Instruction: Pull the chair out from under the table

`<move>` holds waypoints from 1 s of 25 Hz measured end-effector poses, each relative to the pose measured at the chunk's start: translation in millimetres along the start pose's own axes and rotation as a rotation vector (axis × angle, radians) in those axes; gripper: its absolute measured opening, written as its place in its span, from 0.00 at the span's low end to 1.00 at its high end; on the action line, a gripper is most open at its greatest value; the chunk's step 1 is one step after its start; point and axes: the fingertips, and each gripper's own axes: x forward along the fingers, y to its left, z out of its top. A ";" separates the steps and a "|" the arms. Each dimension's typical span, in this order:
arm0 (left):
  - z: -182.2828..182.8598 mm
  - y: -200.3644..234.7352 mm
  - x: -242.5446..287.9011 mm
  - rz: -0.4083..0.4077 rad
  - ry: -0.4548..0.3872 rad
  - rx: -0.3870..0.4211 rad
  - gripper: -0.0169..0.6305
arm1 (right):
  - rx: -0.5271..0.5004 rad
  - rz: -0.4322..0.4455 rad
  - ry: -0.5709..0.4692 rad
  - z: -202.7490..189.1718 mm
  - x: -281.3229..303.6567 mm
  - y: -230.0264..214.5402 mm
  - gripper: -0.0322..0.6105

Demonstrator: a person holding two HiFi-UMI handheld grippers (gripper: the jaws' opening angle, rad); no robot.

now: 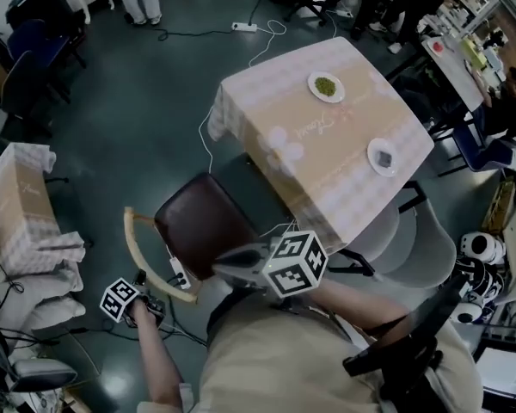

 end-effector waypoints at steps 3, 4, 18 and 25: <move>18.2 -11.8 -8.4 -0.013 -0.054 0.074 0.09 | 0.038 0.022 -0.041 5.9 -0.3 3.9 0.06; 24.0 -16.2 -10.8 -0.014 -0.067 0.098 0.07 | 0.046 0.027 -0.052 7.9 -1.1 5.7 0.06; -11.2 -110.7 -51.7 -0.048 -0.157 0.335 0.04 | 0.107 0.136 -0.122 12.2 -72.1 -3.1 0.06; -50.3 -194.0 -79.5 -0.122 -0.231 0.542 0.04 | 0.091 0.185 -0.114 -0.4 -114.5 -0.4 0.06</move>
